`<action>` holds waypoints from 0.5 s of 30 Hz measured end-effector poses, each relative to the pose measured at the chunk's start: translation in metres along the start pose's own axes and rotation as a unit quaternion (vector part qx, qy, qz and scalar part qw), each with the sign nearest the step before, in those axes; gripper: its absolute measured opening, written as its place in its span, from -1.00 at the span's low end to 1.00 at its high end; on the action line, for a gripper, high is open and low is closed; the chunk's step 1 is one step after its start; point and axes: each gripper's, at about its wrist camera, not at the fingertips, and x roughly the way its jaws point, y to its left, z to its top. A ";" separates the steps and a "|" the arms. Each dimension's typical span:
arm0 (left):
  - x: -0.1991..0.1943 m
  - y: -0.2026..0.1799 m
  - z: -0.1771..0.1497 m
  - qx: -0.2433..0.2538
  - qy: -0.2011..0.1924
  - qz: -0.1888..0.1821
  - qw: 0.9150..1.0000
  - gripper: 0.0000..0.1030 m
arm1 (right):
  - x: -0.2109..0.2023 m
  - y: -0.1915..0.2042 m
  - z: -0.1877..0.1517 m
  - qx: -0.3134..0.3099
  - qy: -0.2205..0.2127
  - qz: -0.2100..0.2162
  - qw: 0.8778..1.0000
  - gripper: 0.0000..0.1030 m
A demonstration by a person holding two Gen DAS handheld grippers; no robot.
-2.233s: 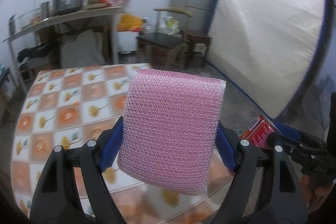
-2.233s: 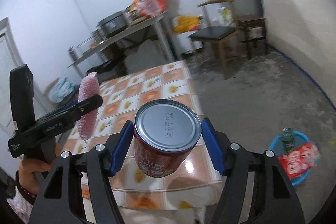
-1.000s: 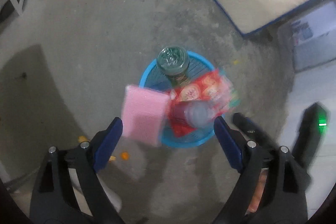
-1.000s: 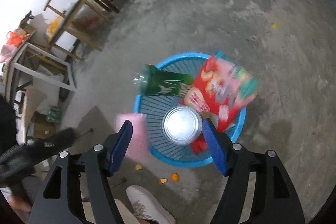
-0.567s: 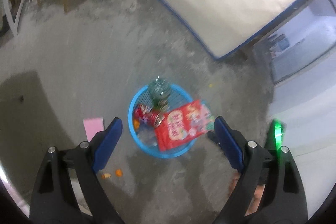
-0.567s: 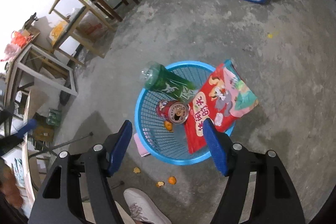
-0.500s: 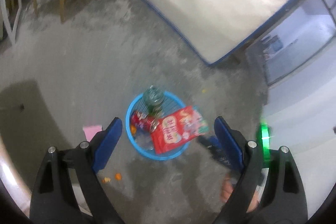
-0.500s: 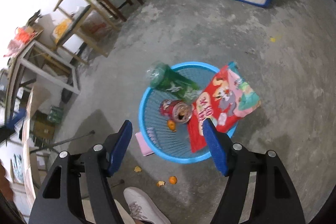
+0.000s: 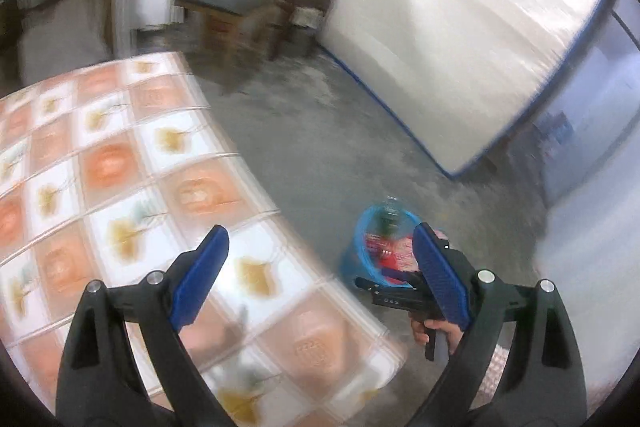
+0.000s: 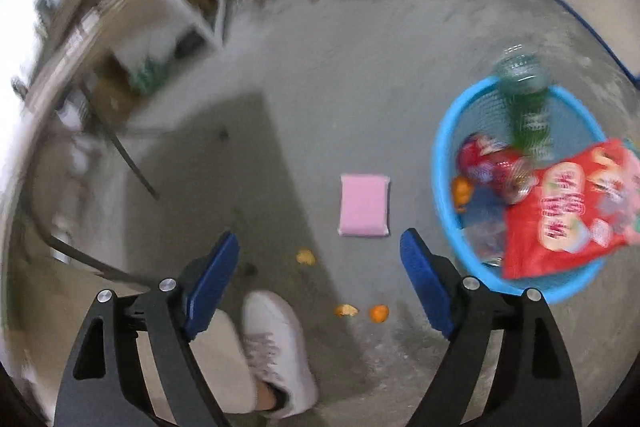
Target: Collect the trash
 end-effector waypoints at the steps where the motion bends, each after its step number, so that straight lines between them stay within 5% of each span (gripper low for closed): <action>1: -0.010 0.014 -0.004 -0.007 -0.008 0.012 1.000 0.73 | 0.020 0.005 0.001 -0.012 0.012 -0.017 1.000 0.57; 9: -0.067 0.111 -0.028 -0.071 -0.048 0.078 0.993 0.75 | 0.191 0.004 0.024 -0.012 0.127 -0.094 0.987 0.57; 15: -0.066 0.160 -0.041 -0.118 -0.034 0.090 0.988 0.75 | 0.286 -0.005 0.029 -0.013 0.186 -0.156 0.970 0.57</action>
